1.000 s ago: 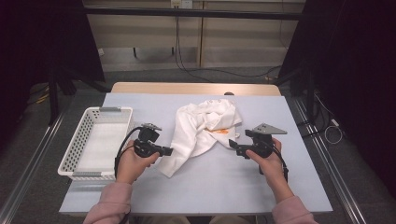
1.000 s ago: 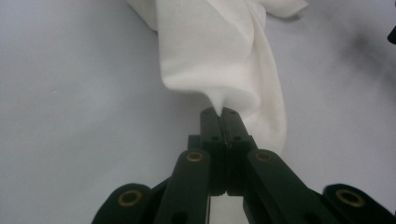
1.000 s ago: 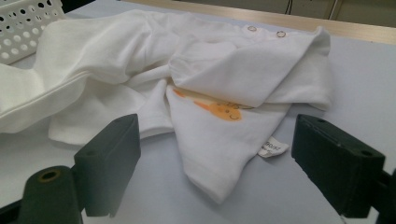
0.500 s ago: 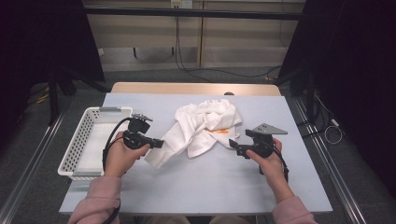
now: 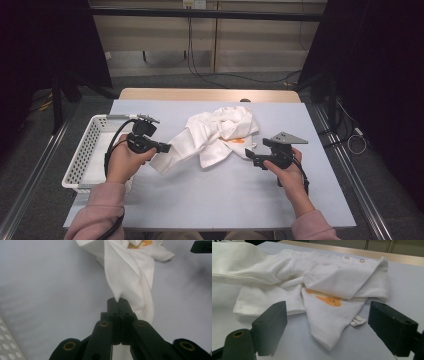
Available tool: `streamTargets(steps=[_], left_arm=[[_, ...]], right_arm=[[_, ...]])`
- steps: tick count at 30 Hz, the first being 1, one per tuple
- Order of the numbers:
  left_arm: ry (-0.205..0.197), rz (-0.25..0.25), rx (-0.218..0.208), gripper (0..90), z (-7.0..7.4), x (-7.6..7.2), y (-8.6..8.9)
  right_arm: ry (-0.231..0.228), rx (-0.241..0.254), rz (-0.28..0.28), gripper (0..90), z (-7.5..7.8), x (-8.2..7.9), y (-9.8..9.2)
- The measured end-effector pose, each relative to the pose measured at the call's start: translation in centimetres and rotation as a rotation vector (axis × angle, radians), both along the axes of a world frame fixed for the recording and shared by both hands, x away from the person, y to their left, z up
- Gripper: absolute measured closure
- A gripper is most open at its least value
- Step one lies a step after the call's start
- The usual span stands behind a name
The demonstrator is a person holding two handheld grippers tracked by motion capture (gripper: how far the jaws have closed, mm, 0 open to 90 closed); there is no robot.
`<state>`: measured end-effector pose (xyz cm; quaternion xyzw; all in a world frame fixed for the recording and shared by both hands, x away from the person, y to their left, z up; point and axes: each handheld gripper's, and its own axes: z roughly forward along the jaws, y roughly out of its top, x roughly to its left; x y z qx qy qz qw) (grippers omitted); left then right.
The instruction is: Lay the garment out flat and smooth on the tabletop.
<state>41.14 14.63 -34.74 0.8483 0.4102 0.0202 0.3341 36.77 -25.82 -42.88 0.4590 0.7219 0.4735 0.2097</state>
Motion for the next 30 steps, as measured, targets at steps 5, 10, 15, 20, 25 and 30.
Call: streamTargets(steps=[5,10,15,20,25,30], left_arm=[[0.000,0.008,0.024,90.0,0.6,0.4,0.4],[0.010,0.022,0.039,90.0,1.0,0.7,0.9],[0.007,0.014,0.065,90.0,1.5,1.2,1.7],[0.001,0.030,0.082,90.0,1.9,1.5,2.4],[0.000,0.063,0.088,90.0,2.1,2.2,3.2],[-0.006,0.061,0.117,90.0,2.4,2.7,3.8]], right_arm=[[0.001,0.001,-0.001,15.7,0.0,0.0,0.0],[-0.002,-0.002,0.001,15.7,0.0,0.0,0.0],[-0.001,-0.002,0.001,15.6,0.0,0.0,0.0],[-0.001,-0.001,0.001,15.6,0.0,0.0,0.0],[0.001,-0.001,0.000,15.7,0.0,0.0,0.0],[0.000,-0.006,0.003,15.7,-0.1,0.0,0.0]])
